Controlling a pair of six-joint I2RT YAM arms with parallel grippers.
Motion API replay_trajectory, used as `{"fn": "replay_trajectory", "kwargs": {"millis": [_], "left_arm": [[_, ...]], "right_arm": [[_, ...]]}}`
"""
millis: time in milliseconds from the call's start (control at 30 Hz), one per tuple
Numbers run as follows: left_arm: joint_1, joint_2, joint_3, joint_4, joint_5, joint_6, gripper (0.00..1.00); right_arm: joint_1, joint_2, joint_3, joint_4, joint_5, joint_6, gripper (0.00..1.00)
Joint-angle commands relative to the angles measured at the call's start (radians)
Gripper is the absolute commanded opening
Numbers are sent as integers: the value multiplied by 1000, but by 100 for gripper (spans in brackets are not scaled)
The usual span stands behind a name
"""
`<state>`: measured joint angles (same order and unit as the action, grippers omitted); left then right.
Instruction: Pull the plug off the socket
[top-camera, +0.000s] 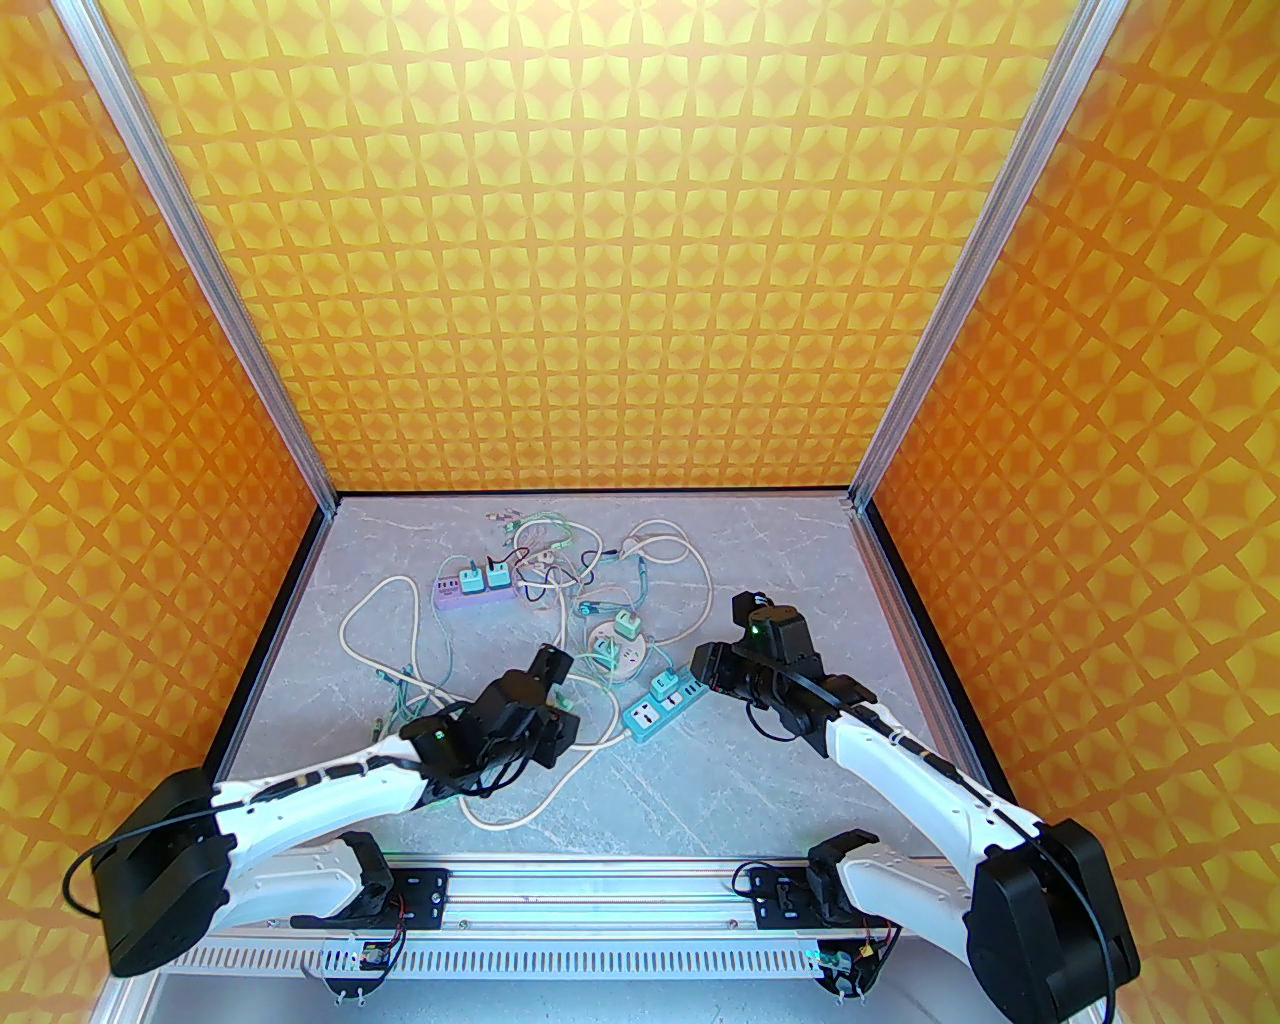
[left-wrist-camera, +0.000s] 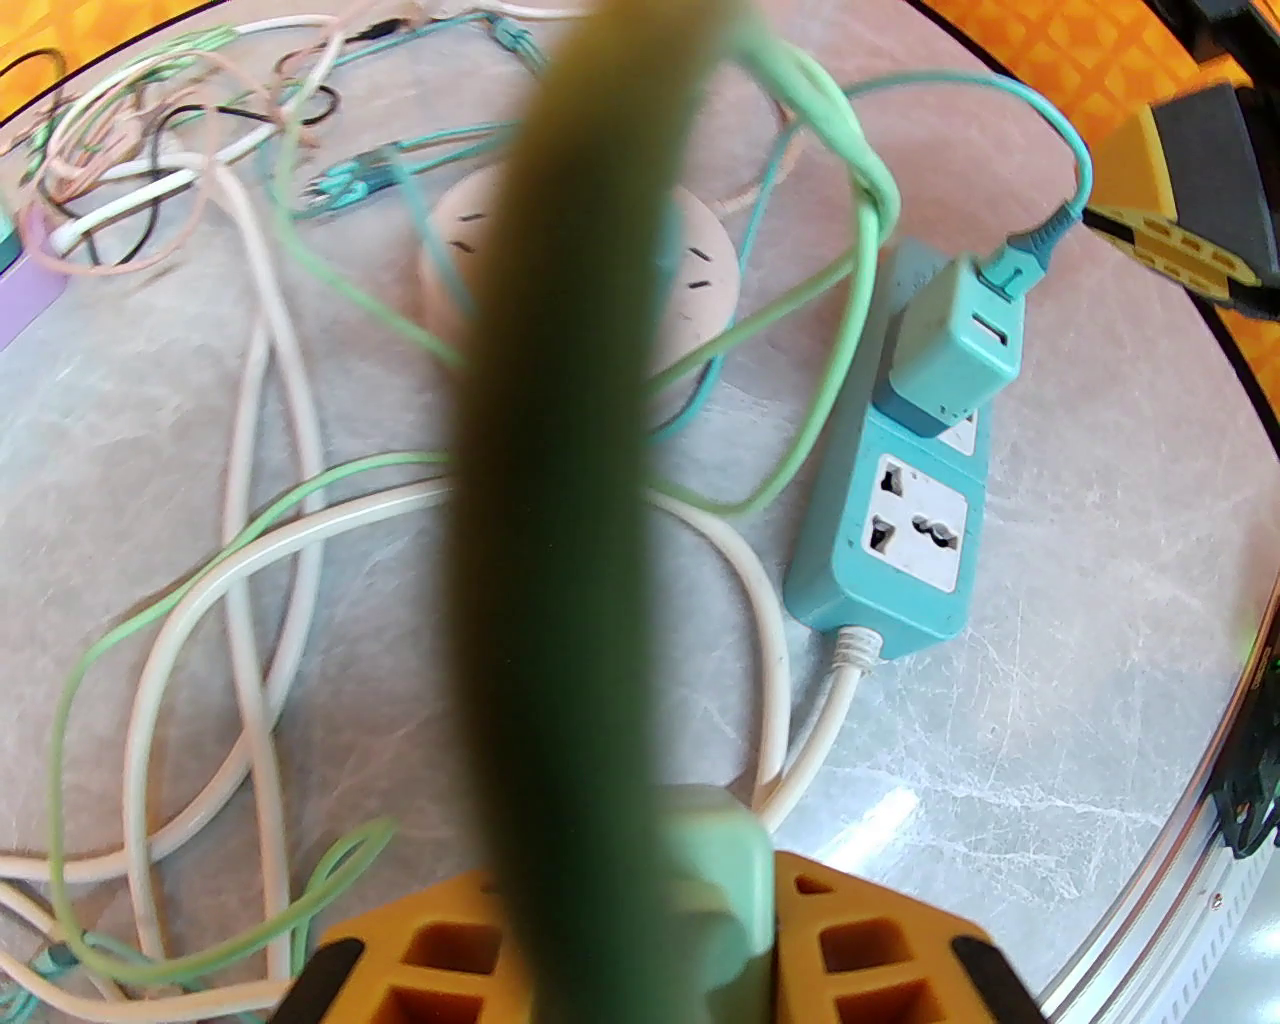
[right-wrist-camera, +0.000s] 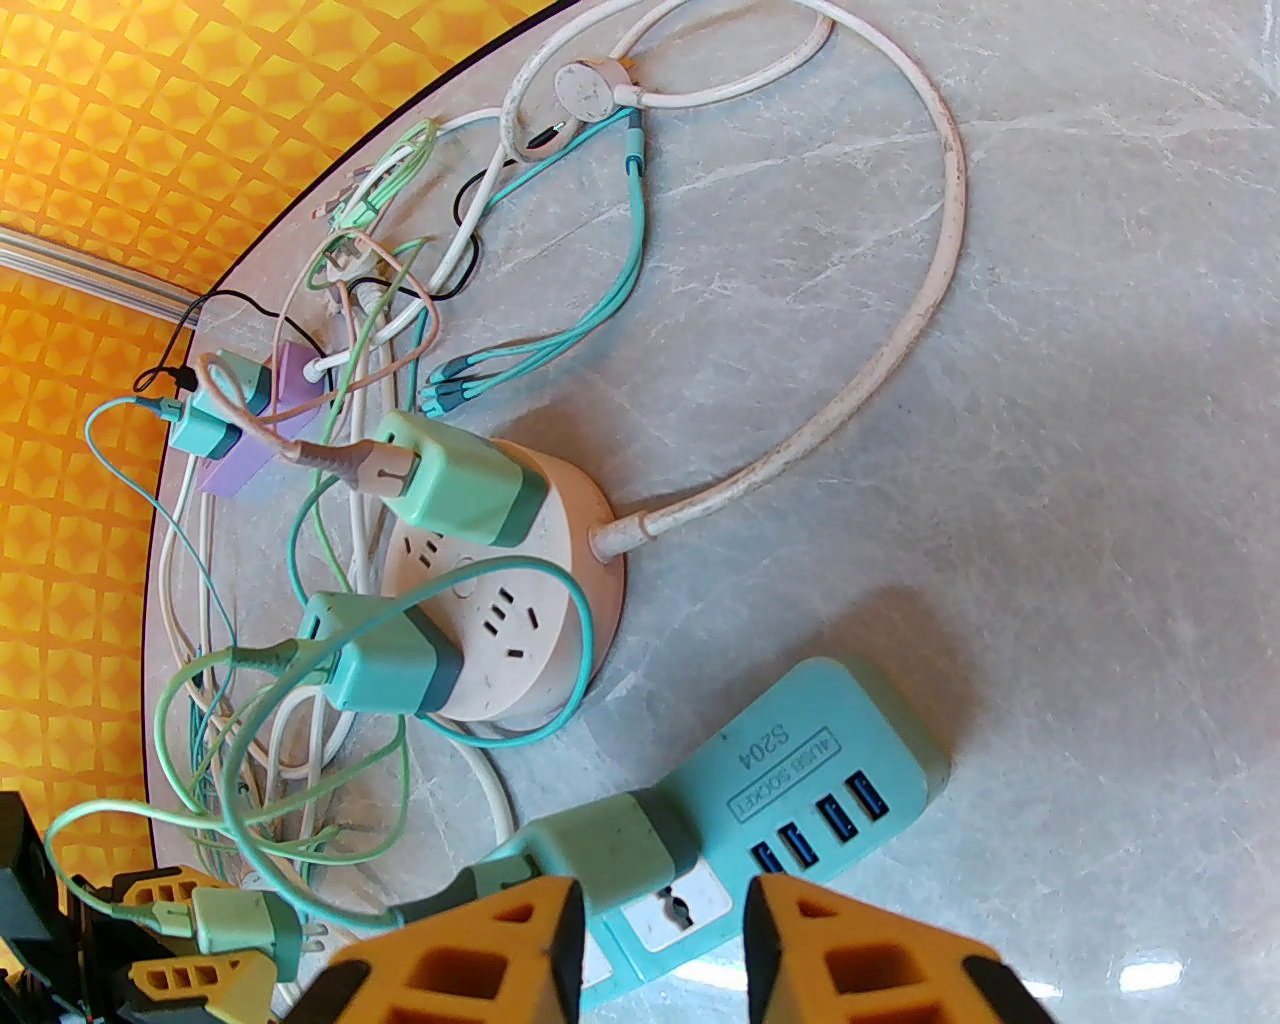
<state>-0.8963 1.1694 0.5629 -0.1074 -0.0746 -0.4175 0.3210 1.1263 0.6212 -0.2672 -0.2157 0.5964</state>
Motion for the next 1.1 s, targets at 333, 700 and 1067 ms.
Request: {"fn": "replay_trajectory", "kwargs": {"millis": [333,700,1067], "left_arm": [[-139,36,44,35,99,24,13],[-201,262,110,108,218,47,16],[-188,318,94,132,183,24,51]], "right_arm": [[-1,-46,1,-55,45,-14,38],[-1,-80,-20,-75,59,-11,38],[-1,-73,-32,-60,40,-16,40]]}}
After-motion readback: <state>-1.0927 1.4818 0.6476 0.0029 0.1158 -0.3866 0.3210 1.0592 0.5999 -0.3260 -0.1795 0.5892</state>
